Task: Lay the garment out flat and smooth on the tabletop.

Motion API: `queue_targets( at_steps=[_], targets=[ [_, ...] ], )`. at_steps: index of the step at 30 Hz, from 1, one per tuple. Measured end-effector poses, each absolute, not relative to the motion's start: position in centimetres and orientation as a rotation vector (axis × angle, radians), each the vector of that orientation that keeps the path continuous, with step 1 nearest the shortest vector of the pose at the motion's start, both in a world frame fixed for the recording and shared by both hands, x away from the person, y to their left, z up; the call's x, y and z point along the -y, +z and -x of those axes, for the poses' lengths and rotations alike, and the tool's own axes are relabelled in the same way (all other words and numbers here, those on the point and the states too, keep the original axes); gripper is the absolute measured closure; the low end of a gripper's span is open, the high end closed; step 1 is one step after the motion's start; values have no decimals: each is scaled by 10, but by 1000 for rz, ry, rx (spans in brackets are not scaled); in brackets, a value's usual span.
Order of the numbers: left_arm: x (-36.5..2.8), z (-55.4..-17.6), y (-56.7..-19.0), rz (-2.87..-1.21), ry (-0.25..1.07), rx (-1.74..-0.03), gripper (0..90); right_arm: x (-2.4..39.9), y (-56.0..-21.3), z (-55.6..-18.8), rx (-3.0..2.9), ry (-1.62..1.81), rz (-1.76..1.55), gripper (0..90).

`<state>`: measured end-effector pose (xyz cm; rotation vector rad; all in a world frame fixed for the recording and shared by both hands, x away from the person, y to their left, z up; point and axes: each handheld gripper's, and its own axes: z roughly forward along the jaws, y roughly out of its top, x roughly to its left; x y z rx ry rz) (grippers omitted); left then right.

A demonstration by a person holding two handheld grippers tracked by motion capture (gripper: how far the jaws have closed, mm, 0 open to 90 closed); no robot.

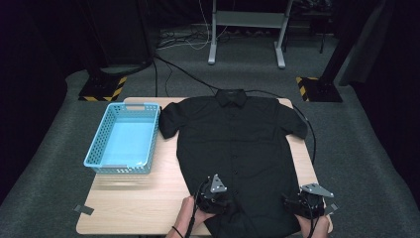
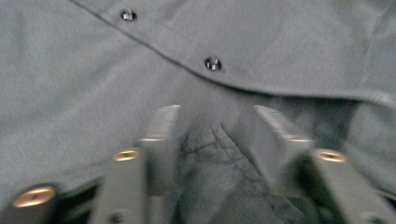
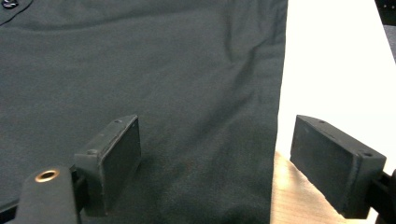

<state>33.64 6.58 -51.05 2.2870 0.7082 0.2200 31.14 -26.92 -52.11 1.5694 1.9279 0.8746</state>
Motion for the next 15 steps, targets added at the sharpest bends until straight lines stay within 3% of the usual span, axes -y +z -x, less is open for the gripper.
queue_targets(
  at_steps=[5,15],
  targets=[
    [-75,-327,-515,-2222,229,-731,849,268,-522,-311,-1926,846,-1566,155],
    [-101,-310,-513,-2135,299,-808,870,265,-522,-311,-1922,817,-1552,151]
  ],
)
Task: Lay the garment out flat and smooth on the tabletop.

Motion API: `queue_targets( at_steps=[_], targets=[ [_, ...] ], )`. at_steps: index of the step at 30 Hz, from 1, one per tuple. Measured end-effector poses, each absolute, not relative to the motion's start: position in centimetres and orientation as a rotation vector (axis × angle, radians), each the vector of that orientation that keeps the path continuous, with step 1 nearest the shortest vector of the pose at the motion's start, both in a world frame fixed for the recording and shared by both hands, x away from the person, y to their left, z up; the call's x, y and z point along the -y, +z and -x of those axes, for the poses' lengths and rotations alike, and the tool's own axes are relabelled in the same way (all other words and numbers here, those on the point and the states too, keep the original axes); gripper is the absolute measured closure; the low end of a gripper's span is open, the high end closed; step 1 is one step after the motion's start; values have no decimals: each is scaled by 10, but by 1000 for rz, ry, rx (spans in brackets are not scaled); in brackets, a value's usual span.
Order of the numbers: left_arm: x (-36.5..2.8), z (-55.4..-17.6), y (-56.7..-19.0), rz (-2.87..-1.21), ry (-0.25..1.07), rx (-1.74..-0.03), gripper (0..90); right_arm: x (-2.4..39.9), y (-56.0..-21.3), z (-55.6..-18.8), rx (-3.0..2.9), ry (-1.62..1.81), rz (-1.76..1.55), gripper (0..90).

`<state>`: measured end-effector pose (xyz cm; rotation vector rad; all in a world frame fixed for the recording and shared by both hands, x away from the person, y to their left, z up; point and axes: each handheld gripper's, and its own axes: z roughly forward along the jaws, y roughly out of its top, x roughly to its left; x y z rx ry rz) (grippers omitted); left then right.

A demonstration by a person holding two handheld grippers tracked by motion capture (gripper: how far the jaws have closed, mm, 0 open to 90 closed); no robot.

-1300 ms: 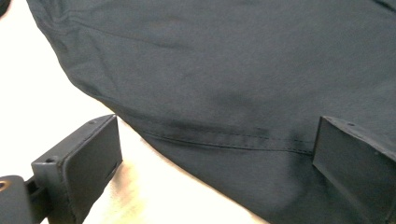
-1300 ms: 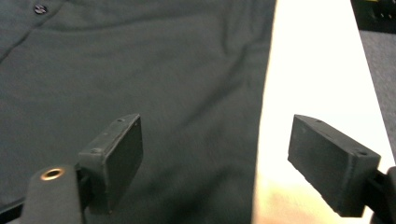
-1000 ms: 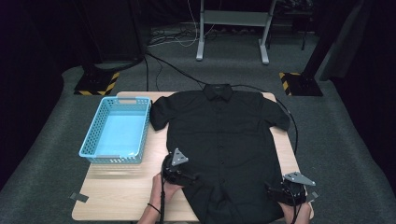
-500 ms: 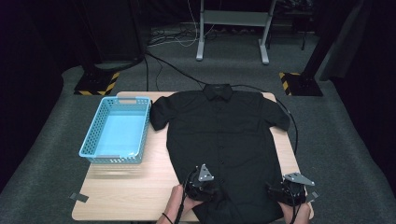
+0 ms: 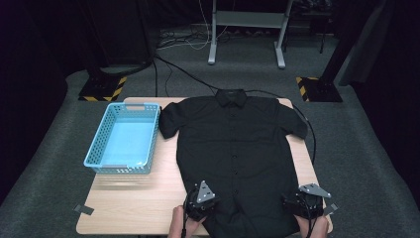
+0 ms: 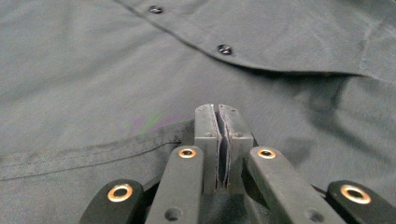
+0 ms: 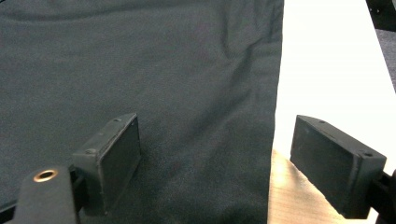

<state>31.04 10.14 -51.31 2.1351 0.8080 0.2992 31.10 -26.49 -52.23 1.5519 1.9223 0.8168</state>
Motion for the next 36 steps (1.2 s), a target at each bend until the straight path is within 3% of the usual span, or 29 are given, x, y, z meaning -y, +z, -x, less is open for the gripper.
queue_targets(
  at_steps=[11,18,20,22,25,28,32,36],
  targets=[
    [-147,-276,-507,-2045,414,-906,870,265,-522,-311,-1920,816,-1555,151],
    [-179,-253,-510,-1996,384,-951,859,265,-522,-311,-1921,817,-1557,151],
    [-187,-250,-503,-1963,379,-951,810,265,-522,-311,-1921,818,-1561,151],
    [-192,-249,-494,-1923,400,-959,675,265,-522,-311,-1921,819,-1562,151],
    [-198,-254,-478,-1874,463,-965,561,265,-522,-311,-1919,819,-1564,151],
    [-199,-272,-472,-1888,509,-986,484,266,-522,-312,-1917,818,-1563,150],
    [-198,-309,-492,-1996,477,-1037,401,267,-522,-312,-1911,813,-1564,150],
    [-200,-317,-514,-2083,466,-1033,340,269,-522,-311,-1906,810,-1564,148]
  ],
)
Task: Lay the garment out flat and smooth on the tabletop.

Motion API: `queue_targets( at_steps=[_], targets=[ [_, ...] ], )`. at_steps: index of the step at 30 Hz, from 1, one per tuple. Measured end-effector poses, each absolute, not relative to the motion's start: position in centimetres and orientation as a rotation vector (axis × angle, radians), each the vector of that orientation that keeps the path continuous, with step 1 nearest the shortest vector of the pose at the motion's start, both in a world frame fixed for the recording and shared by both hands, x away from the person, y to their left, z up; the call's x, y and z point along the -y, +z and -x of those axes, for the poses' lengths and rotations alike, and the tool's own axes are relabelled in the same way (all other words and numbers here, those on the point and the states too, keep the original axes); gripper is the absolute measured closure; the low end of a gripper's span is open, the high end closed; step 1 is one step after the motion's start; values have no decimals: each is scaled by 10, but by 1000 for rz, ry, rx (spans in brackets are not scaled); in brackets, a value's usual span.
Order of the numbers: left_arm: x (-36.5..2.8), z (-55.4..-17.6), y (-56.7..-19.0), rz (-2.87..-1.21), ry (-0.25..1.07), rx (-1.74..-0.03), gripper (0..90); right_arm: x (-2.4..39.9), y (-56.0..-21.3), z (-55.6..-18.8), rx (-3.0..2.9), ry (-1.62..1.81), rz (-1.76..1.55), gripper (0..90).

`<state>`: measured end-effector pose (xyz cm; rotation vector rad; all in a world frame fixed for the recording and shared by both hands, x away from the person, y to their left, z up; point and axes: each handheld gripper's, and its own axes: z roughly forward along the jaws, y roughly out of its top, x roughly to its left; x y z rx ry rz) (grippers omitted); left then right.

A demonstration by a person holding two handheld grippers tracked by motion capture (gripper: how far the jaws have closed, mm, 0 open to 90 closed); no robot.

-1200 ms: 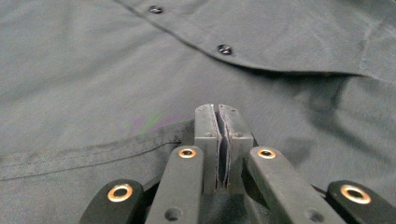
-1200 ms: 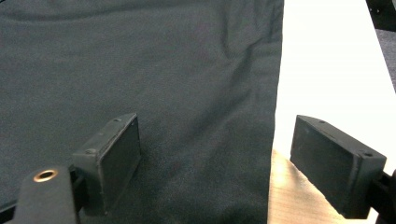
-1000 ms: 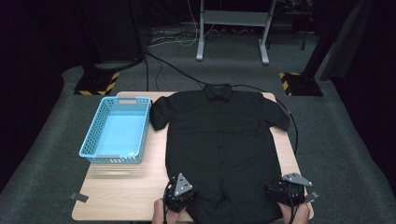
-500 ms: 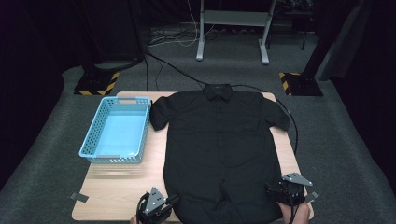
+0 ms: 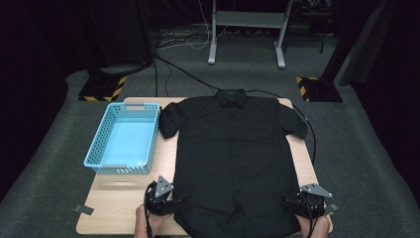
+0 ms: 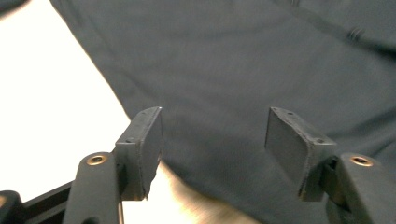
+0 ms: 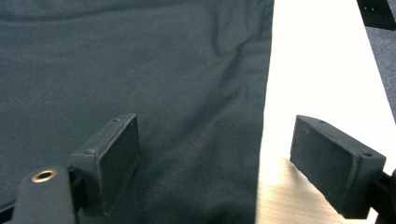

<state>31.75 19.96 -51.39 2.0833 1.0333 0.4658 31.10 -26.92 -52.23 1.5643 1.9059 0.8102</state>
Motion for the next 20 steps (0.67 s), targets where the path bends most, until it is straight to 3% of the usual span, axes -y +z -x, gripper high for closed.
queue_targets(
  at_steps=[6,12,20],
  targets=[
    [-212,-308,-525,-2109,495,-1013,271,280,-523,-307,-1894,804,-1574,133],
    [-251,-323,-526,-1980,455,-1179,164,297,-521,-307,-1854,927,-1596,94],
    [-263,-333,-527,-1933,483,-1300,151,309,-522,-313,-1816,1004,-1613,79]
  ],
)
